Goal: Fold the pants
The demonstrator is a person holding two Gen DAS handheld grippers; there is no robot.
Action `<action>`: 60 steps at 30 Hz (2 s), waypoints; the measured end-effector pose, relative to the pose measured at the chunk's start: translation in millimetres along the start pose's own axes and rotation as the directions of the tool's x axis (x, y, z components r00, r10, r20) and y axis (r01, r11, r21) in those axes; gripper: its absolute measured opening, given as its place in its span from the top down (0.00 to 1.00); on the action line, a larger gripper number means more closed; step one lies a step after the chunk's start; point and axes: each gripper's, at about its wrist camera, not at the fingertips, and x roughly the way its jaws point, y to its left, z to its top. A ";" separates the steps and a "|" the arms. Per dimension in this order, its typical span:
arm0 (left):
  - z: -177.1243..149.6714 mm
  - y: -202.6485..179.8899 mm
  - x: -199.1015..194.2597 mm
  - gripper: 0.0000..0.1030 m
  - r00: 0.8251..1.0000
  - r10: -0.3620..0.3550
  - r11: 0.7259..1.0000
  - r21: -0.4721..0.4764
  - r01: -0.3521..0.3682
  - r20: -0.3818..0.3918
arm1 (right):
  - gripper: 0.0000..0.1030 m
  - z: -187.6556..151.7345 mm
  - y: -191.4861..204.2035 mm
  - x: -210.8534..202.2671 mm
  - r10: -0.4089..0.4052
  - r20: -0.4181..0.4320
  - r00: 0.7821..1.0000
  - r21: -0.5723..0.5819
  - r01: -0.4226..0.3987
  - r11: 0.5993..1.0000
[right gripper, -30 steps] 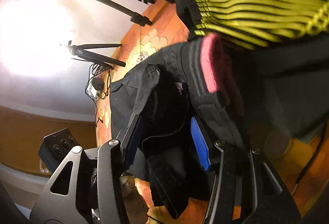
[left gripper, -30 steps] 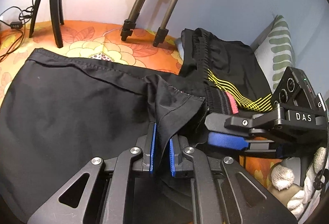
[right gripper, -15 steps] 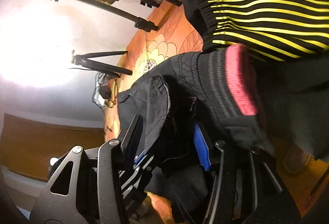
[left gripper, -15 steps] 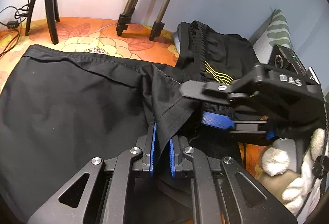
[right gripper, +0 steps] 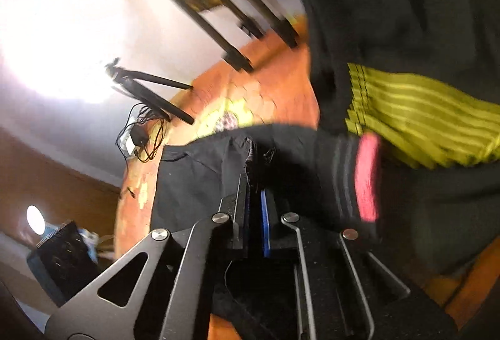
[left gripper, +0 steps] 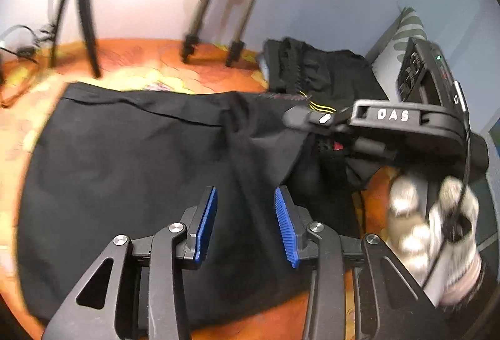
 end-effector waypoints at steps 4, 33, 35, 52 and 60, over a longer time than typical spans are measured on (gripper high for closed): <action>-12.2 32.4 -23.8 0.64 0.995 0.097 0.995 0.000 -0.097 -0.002 | 0.94 15.2 22.7 -17.6 -0.152 0.137 0.979 -0.227 0.180 0.957; -53.4 154.4 -67.9 0.64 0.960 0.264 0.928 -0.248 -0.280 -0.097 | 0.61 -17.4 8.7 14.6 -0.277 -0.007 0.961 -0.357 0.256 0.898; -54.9 156.5 -67.6 0.64 0.962 0.257 0.930 -0.248 -0.273 -0.097 | 0.61 -20.7 15.7 15.9 -0.313 0.005 0.950 -0.380 0.291 0.878; -56.2 184.2 -73.9 0.67 0.996 0.078 0.902 -0.422 -0.090 -0.045 | 0.44 -56.9 199.0 113.0 -0.172 -0.219 0.960 -0.396 0.074 0.915; -58.9 181.7 -72.5 0.67 1.000 0.006 0.897 -0.441 -0.018 -0.027 | 0.44 -66.2 221.1 162.0 -0.302 -0.296 0.906 -0.418 0.161 0.894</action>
